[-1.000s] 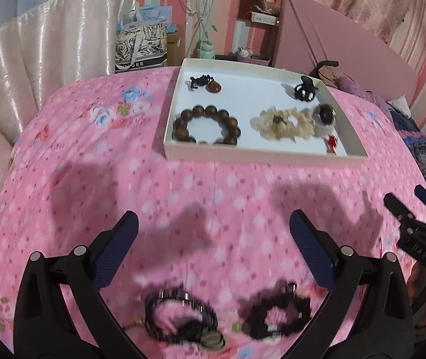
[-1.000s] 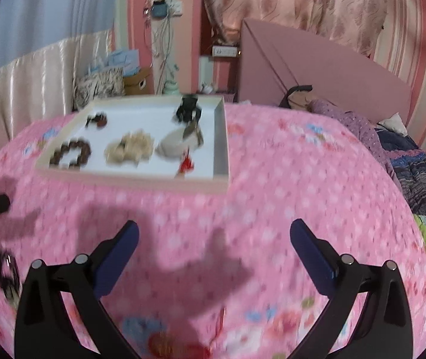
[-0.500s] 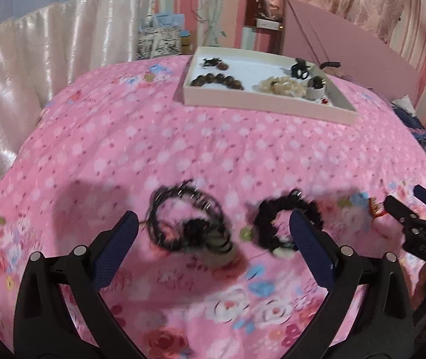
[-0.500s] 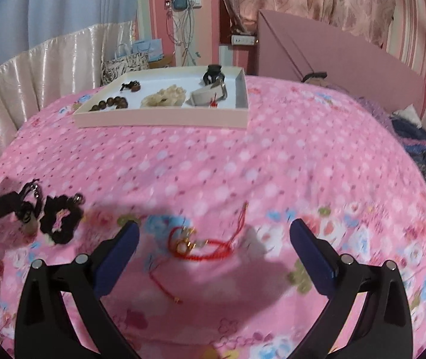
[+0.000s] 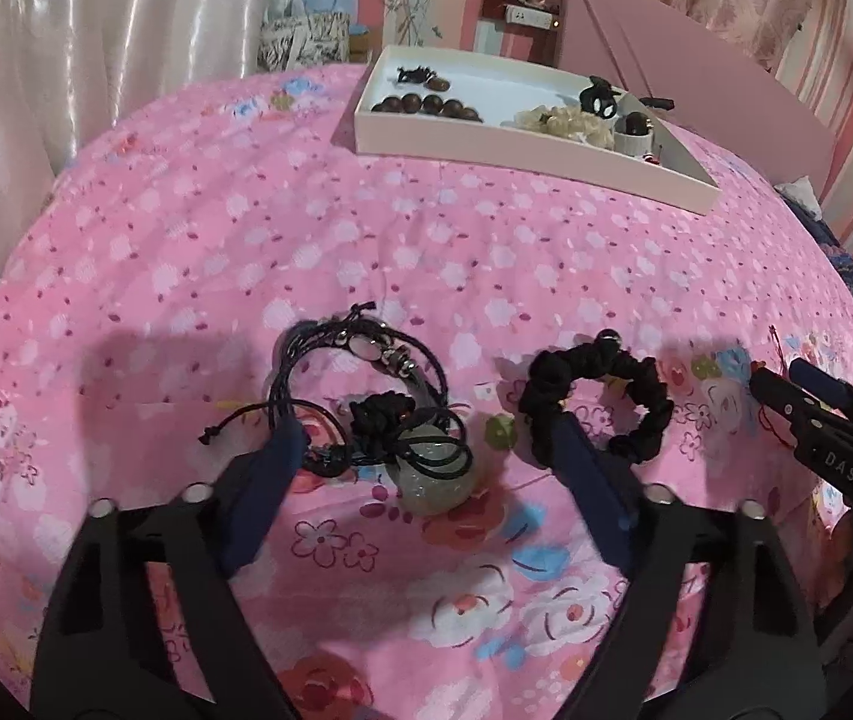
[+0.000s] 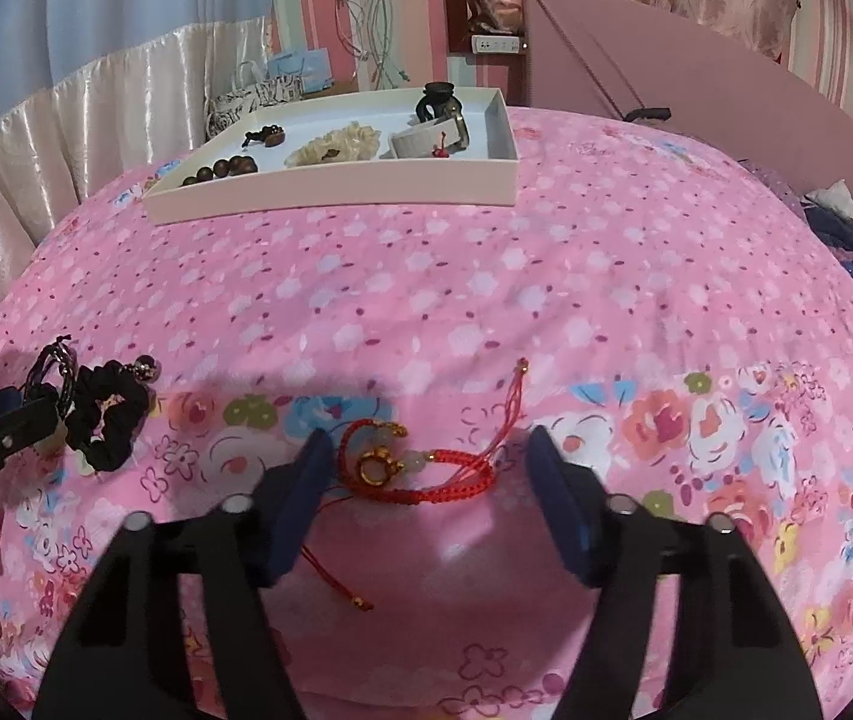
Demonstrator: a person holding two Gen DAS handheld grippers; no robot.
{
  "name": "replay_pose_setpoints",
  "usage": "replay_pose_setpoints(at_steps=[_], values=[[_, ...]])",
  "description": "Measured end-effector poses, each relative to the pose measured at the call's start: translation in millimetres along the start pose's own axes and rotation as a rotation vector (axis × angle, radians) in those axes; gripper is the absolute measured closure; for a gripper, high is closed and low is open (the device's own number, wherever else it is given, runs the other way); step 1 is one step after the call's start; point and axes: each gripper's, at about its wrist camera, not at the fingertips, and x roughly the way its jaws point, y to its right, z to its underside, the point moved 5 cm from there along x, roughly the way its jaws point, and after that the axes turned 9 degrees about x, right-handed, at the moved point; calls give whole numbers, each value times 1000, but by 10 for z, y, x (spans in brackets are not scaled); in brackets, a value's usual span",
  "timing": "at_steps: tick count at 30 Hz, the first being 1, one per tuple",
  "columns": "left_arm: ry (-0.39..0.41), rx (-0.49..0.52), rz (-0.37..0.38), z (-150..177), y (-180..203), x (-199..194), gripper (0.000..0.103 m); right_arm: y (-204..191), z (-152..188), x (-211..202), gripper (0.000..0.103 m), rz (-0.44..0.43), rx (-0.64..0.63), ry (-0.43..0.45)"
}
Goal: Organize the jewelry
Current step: 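Grasp the black cord bracelet with left gripper while right grasps the red string charm, then lift the cord bracelet and red charm and carry them toward the tray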
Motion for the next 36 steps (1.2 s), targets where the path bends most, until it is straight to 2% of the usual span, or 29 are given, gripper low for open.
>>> replay_pose_setpoints(at_steps=[6, 8, 10, 13, 16, 24, 28, 31, 36], values=[[-15, -15, 4, -6, -65, 69, 42, -21, 1, 37, 55, -12, 0, -11], [-17, -24, -4, -11, -105, 83, 54, -15, -6, 44, 60, -20, 8, -13], [-19, -49, 9, -27, -144, 94, 57, 8, -20, 49, 66, -31, 23, -12], [-18, -73, 28, -31, -184, 97, 62, 33, -35, 65, 68, -46, 38, -16], [-17, -70, 41, -39, -165, 111, 72, 31, -37, 66, 70, -47, 40, -15], [-19, -44, 14, -75, -113, 147, 76, 32, -35, 66, 73, -47, 41, -14], [-13, -24, -2, -91, -80, 152, 81, 30, -36, 69, 80, -47, 48, -15], [-4, -6, -20, -97, -60, 136, 83, 16, -33, 60, 90, -50, 46, -12], [-1, -8, -18, -98, -60, 128, 84, -13, -36, 44, 93, -51, 29, -6]])
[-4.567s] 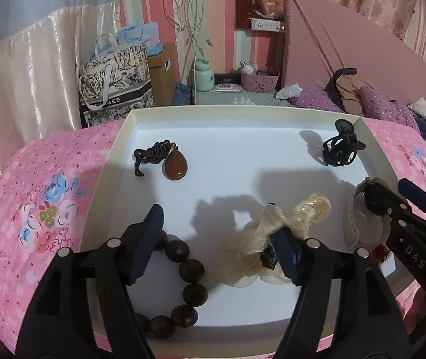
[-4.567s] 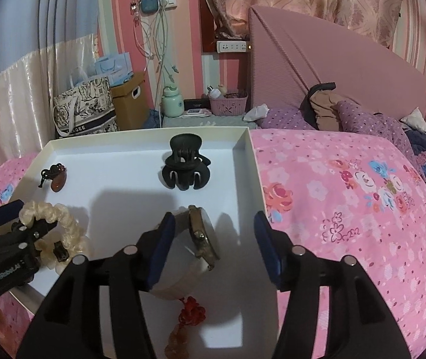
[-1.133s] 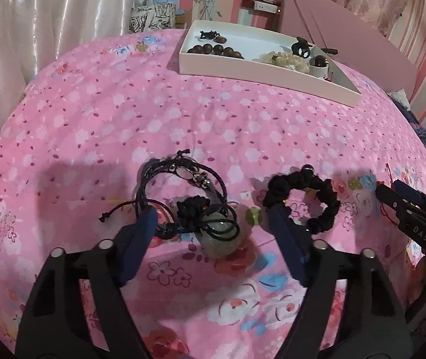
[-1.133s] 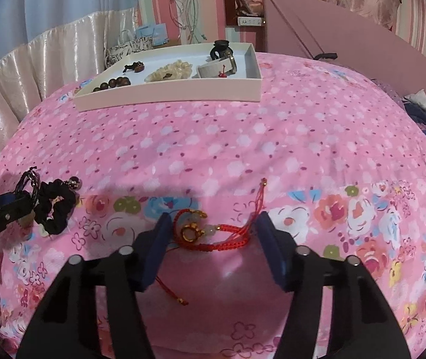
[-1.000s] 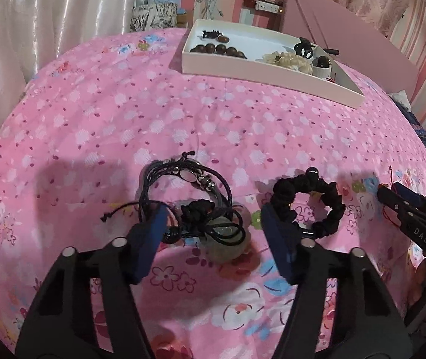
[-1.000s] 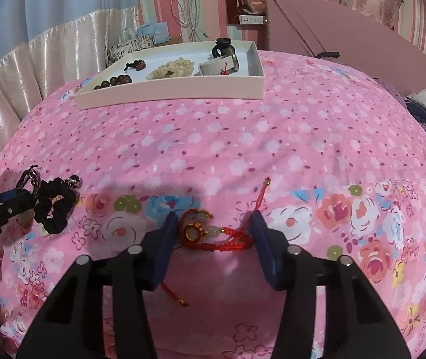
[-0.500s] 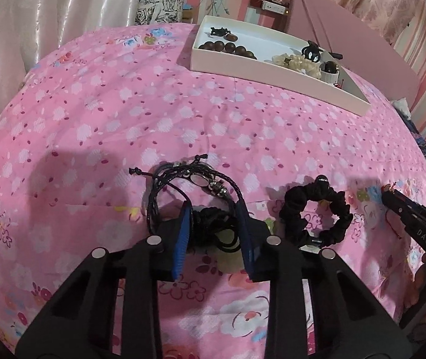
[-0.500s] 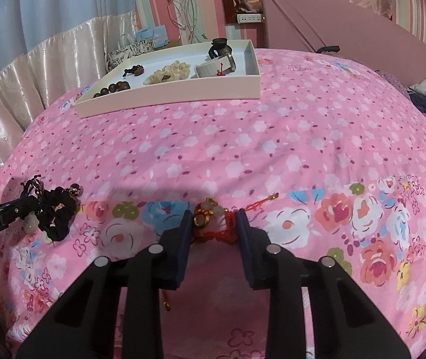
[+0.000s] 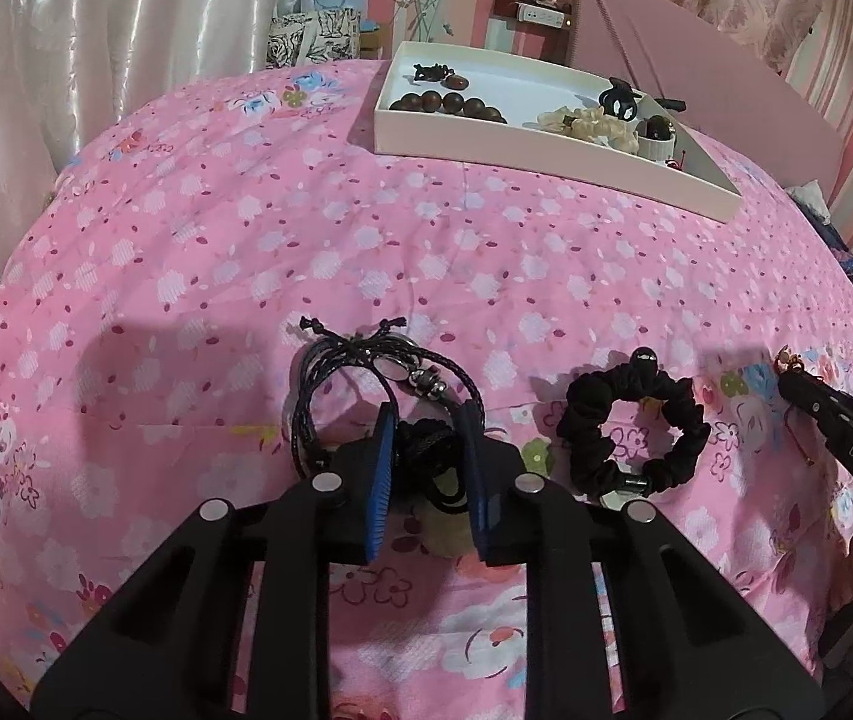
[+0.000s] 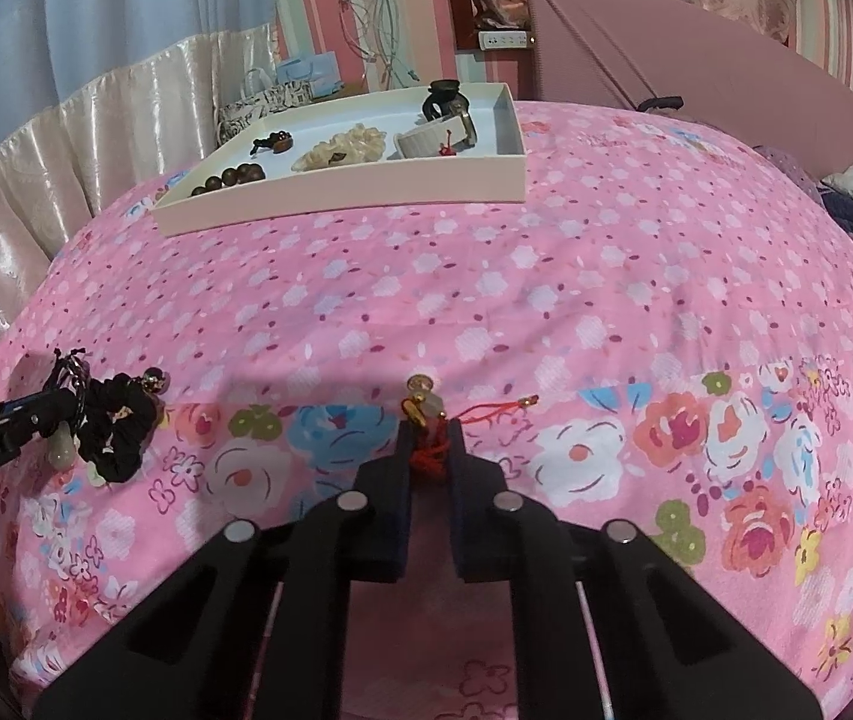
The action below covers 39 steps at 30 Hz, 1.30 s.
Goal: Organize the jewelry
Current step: 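Lift the cord bracelet and red charm and carry them toward the tray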
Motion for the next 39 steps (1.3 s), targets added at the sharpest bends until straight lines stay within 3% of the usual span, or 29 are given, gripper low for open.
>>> replay_pose_setpoints(at_steps=[23, 28, 39], values=[[77, -77, 4, -230, -322, -366, 85, 29, -75, -80, 94, -13, 9, 36], [70, -96, 21, -196, -430, -383, 85, 25, -59, -66, 94, -14, 8, 32], [6, -92, -35, 64, -622, -199, 85, 13, -31, -32, 94, -20, 12, 17]])
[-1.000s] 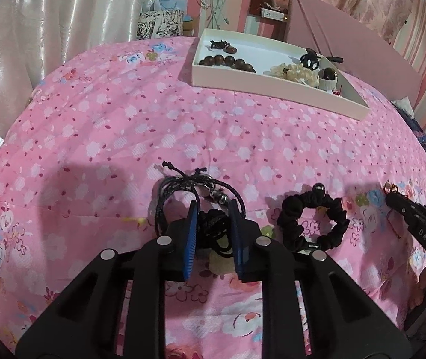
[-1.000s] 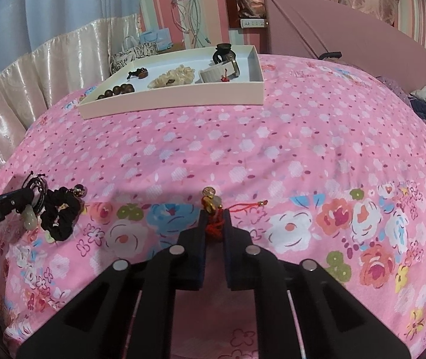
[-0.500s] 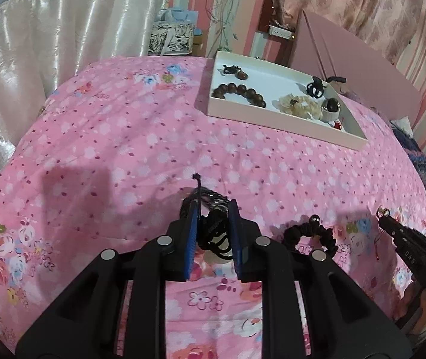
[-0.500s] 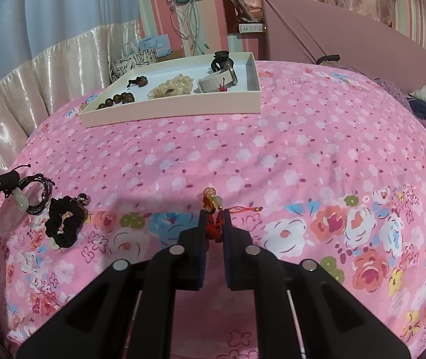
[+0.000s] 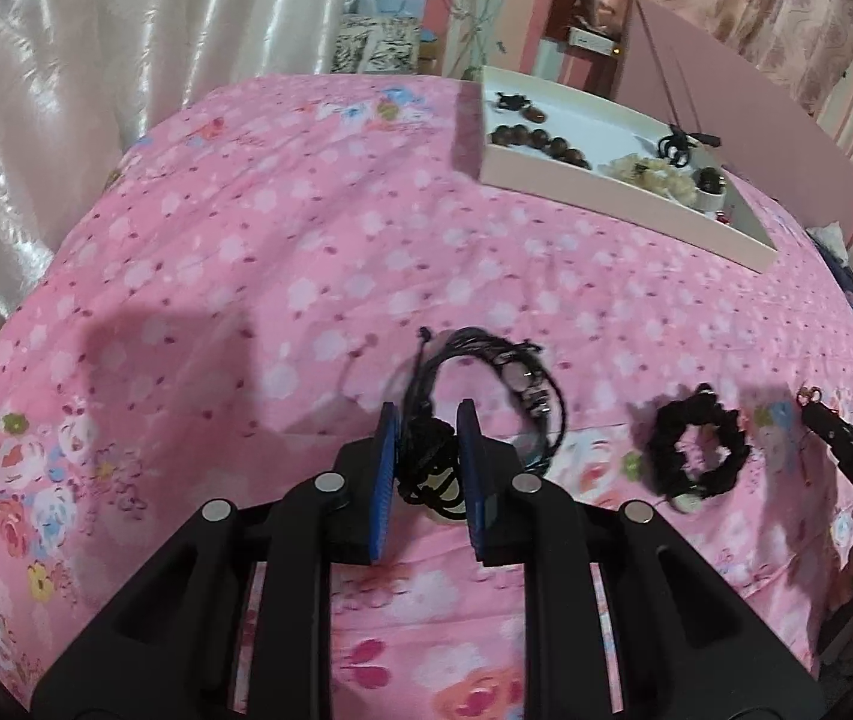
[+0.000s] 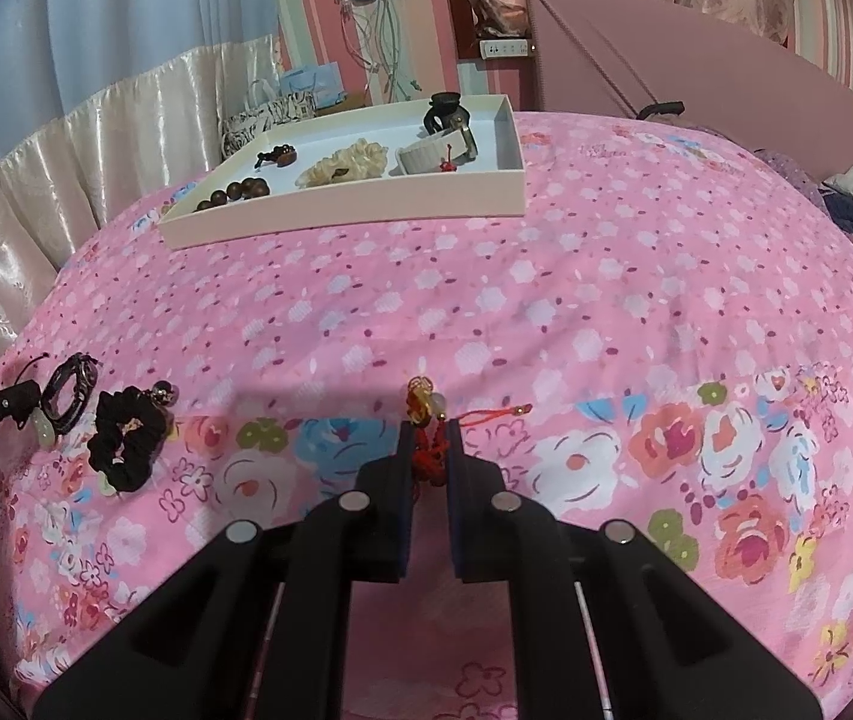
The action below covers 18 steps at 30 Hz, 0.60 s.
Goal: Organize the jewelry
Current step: 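Lift the cord bracelet and red charm and carry them toward the tray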
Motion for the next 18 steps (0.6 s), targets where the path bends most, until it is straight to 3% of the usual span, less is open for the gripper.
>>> replay_pose_setpoints(at_steps=[6, 8, 18], values=[[-48, -6, -16, 143, -67, 8, 78, 1, 2, 9, 94, 1, 0, 0], [-56, -18, -7, 218, -54, -4, 70, 4, 3, 8, 94, 0, 0, -2], [-54, -10, 3, 319, 21, -48, 67, -21, 16, 24, 94, -3, 0, -5]])
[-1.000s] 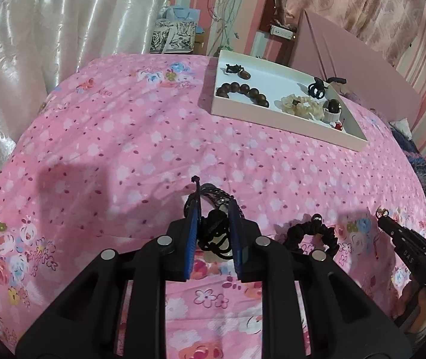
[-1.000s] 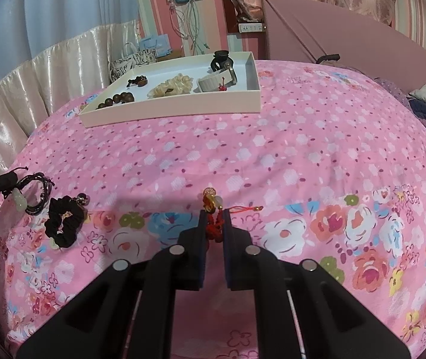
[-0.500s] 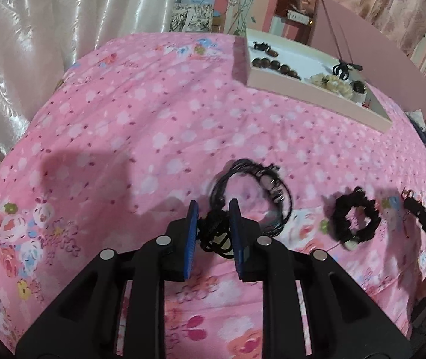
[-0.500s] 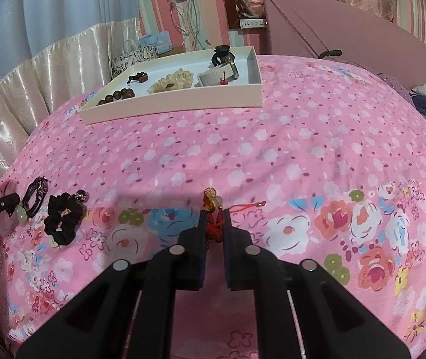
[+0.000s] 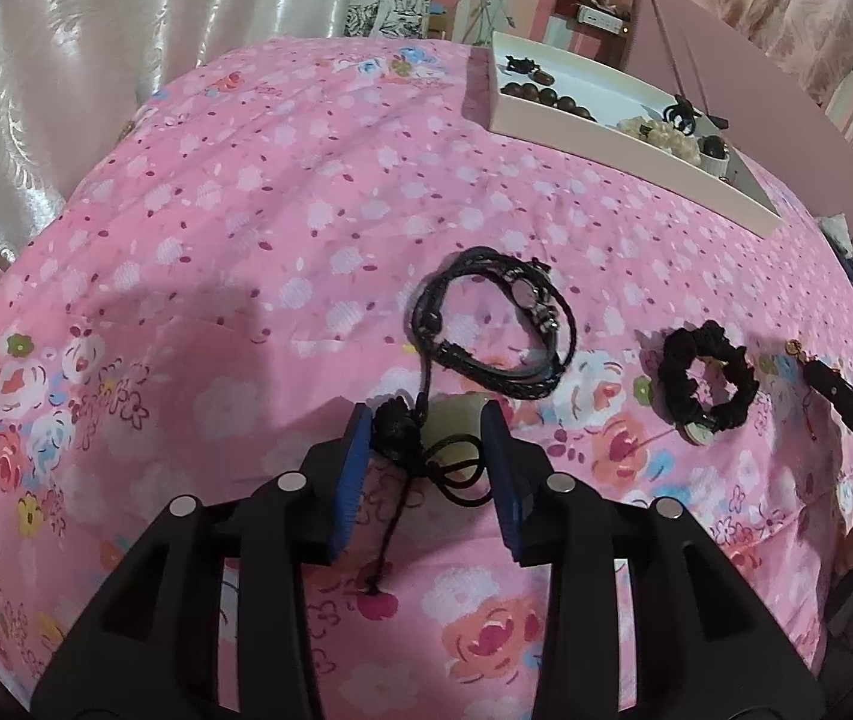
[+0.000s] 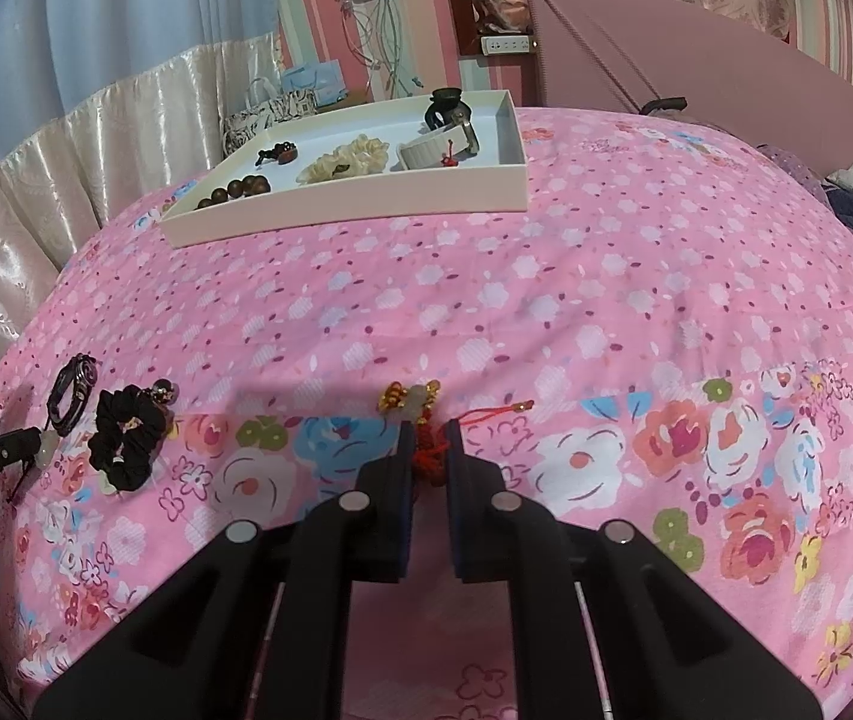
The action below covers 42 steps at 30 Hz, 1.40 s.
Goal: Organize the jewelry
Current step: 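Lift the cord bracelet and red charm and carry them toward the tray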
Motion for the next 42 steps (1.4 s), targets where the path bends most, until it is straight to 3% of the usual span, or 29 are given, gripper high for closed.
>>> replay_pose_setpoints(at_steps=[3, 7, 21, 33, 42], values=[[7, -6, 4, 0, -33, 11, 69, -16, 12, 7, 94, 0, -1, -3], [38, -21, 8, -20, -75, -69, 90, -32, 17, 8, 94, -1, -7, -3], [129, 0, -4, -199, -106, -396, 91, -53, -39, -32, 95, 6, -37, 14], [225, 84, 46, -992, 282, -676, 91, -223, -515, -167, 95, 22, -83, 67], [234, 124, 85, -1650, 686, -330, 91, -373, -1078, -134, 95, 29, -91, 116]])
